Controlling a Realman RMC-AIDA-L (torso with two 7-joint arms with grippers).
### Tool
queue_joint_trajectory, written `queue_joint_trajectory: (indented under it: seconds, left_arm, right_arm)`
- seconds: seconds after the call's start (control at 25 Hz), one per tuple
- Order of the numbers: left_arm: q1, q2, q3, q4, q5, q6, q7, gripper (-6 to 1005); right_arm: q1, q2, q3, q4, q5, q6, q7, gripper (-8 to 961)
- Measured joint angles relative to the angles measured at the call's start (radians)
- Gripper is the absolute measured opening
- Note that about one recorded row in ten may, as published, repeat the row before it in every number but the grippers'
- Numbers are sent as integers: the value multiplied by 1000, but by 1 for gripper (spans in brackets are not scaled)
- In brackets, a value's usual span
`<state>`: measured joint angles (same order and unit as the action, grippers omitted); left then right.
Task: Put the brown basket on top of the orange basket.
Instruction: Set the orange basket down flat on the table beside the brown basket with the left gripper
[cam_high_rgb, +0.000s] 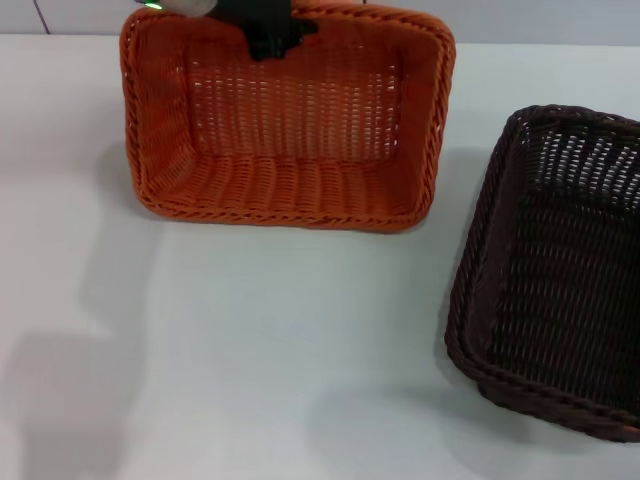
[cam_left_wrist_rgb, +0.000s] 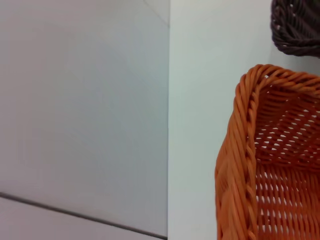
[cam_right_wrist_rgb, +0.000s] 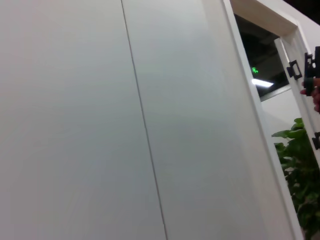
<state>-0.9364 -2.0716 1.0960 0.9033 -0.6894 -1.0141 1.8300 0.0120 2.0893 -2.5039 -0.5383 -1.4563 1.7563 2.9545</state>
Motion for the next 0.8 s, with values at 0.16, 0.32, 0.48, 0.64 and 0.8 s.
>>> queue_joint_trajectory:
  seconds: [0.16, 0.32, 0.48, 0.64, 0.8]
  left_arm:
    - [2, 0, 1, -4, 0, 3, 1, 154]
    - [5, 6, 1, 10, 3, -65, -1, 153]
    - [-4, 7, -4, 16, 43, -119, -19, 153]
    - [-12, 5, -5, 20, 63, -131, -37, 154]
    - [-12, 5, -5, 39, 66, -146, -48, 154]
  right_arm:
    - [3, 0, -8, -2, -1, 0, 0, 829]
    - [6, -1, -9, -3, -1, -1, 0, 830]
    - [17, -1, -9, -3, 0, -3, 0, 830]
    - [31, -3, -9, -1, -1, -6, 0, 829]
    - [39, -4, -17, 1, -2, -7, 0, 829]
